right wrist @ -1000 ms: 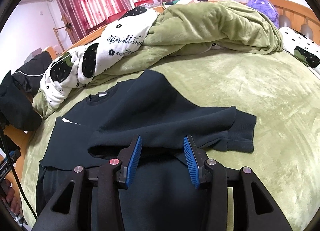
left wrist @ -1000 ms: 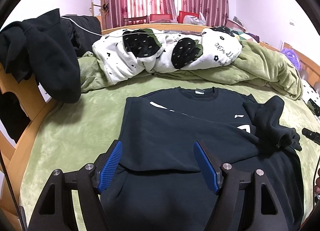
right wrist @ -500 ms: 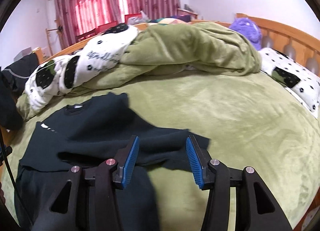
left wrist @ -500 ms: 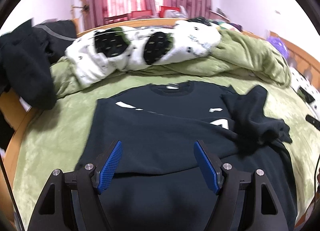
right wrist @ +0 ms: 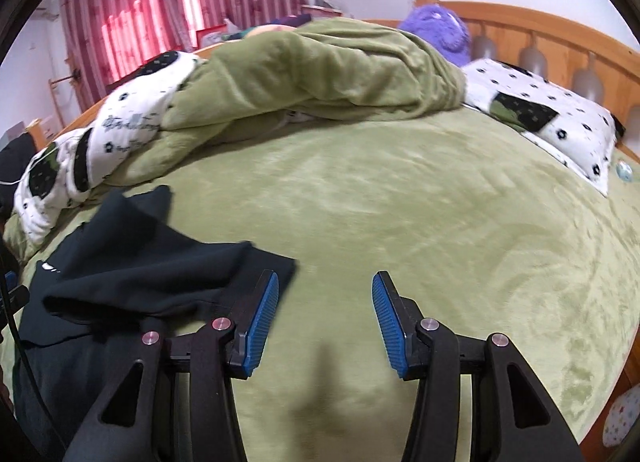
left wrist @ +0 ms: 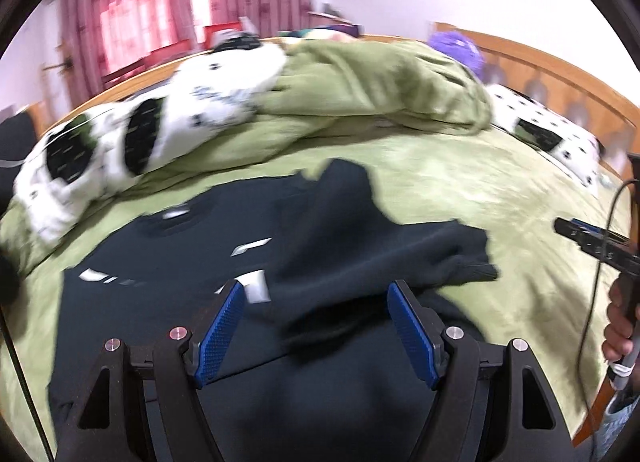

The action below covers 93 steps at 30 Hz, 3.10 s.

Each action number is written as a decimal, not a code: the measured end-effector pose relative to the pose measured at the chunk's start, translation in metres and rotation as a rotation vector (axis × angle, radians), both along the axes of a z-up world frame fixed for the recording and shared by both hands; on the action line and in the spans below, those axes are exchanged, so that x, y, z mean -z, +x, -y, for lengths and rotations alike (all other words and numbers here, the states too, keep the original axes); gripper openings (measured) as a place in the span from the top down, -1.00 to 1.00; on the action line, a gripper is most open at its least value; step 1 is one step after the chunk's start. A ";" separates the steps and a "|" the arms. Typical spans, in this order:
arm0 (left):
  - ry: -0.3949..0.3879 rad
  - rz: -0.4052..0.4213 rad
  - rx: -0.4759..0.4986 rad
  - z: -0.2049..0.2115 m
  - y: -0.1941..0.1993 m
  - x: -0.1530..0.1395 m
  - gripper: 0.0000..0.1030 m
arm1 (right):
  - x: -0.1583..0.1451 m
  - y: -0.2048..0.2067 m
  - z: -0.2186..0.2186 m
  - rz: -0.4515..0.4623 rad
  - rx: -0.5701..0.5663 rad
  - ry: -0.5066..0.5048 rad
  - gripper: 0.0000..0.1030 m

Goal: Fold small clothes

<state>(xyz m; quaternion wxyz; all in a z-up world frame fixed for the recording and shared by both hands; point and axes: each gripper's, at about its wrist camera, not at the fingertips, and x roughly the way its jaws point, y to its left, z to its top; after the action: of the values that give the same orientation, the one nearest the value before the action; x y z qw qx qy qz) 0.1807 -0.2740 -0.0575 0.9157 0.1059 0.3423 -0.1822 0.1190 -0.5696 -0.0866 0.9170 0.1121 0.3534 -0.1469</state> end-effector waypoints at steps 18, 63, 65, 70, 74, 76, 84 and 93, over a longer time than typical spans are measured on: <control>0.065 -0.099 0.077 0.109 0.047 0.078 -0.40 | 0.025 0.010 0.038 -0.016 0.000 0.058 0.06; -0.075 -0.151 -0.351 -0.182 0.028 0.049 0.60 | -0.009 0.074 -0.157 -0.012 -0.252 0.019 0.06; -0.063 -0.133 -0.343 -0.180 0.023 0.046 0.47 | -0.008 0.073 -0.162 -0.016 -0.262 0.010 0.06; -0.114 -0.105 -0.338 -0.180 0.015 0.031 0.25 | -0.009 0.070 -0.164 -0.015 -0.269 -0.014 0.06; -0.128 -0.098 -0.312 -0.167 0.012 0.024 0.22 | -0.010 0.068 -0.153 -0.008 -0.259 0.026 0.06; -0.125 -0.102 -0.288 -0.154 0.013 0.024 0.21 | -0.010 0.067 -0.149 -0.004 -0.254 0.030 0.06; -0.082 -0.123 -0.185 -0.092 0.025 0.040 0.10 | 0.004 0.058 -0.110 -0.017 -0.206 0.045 0.06; -0.038 -0.178 -0.152 -0.053 0.045 0.082 0.01 | 0.028 0.066 -0.070 -0.041 -0.153 0.079 0.06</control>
<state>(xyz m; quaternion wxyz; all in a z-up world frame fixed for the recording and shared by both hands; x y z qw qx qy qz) 0.2259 -0.2209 -0.1400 0.8947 0.0456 0.4257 -0.1272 0.1845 -0.4999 -0.1147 0.9130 0.1176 0.3853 -0.0647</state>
